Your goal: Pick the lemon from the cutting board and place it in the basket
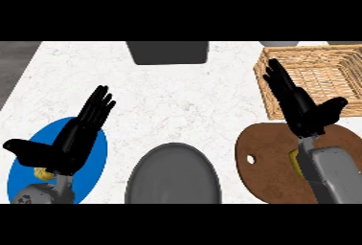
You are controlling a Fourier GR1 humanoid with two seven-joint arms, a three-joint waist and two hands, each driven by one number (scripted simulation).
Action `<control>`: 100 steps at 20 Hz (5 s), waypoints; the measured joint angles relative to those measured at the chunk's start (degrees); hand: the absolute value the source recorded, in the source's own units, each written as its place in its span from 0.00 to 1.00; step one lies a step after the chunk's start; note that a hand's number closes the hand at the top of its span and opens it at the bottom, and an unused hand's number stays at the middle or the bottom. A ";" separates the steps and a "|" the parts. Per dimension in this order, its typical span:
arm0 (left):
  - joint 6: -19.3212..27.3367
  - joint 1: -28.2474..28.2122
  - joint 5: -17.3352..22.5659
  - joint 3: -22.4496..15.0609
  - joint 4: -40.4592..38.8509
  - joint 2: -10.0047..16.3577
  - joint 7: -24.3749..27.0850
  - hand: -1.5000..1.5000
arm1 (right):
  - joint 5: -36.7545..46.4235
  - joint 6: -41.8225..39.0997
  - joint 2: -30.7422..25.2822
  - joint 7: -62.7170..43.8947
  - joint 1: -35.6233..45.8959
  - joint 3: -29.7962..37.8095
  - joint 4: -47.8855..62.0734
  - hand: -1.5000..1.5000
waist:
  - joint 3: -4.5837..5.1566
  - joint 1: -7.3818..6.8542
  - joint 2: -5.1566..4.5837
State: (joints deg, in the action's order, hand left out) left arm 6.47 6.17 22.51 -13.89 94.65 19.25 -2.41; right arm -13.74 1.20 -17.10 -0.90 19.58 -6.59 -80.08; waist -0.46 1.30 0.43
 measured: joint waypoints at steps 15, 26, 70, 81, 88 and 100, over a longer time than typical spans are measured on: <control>5.56 -11.08 -3.80 1.12 -11.78 3.57 -7.20 0.50 | -5.95 -36.55 -7.67 12.39 -11.10 -11.63 -22.54 0.00 | -0.06 0.59 0.43; 5.98 -12.11 -4.19 1.52 -10.66 3.76 -7.98 0.50 | 11.22 -35.44 -28.23 11.10 -6.40 6.88 -33.90 0.00 | 0.04 0.76 0.42; 2.36 -10.85 -7.20 3.48 -11.84 1.88 -8.77 0.50 | 38.52 -31.57 -49.16 32.19 -15.13 -0.15 -22.19 0.00 | -0.20 -1.94 -0.09; 1.17 -11.34 -8.34 4.69 -11.75 1.29 -8.85 0.50 | 47.47 -26.60 -42.69 37.71 -13.87 -4.79 -13.98 0.00 | -0.18 -1.77 0.00; 0.66 -11.58 -9.12 5.62 -12.23 0.51 -8.01 0.50 | 51.07 -25.48 -38.39 38.47 -12.53 -6.34 -11.02 0.00 | -0.26 -1.65 0.10; 0.03 -11.61 -10.17 6.74 -11.89 -0.20 -9.38 0.50 | 59.13 -22.69 -33.05 38.50 -12.52 -9.35 -7.55 0.00 | -0.24 -1.51 0.12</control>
State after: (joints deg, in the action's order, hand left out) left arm 6.50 -5.44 12.34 -7.14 82.75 19.06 -11.79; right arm 45.39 -21.49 -50.15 37.61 7.06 -15.94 -87.63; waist -0.69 -0.21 0.55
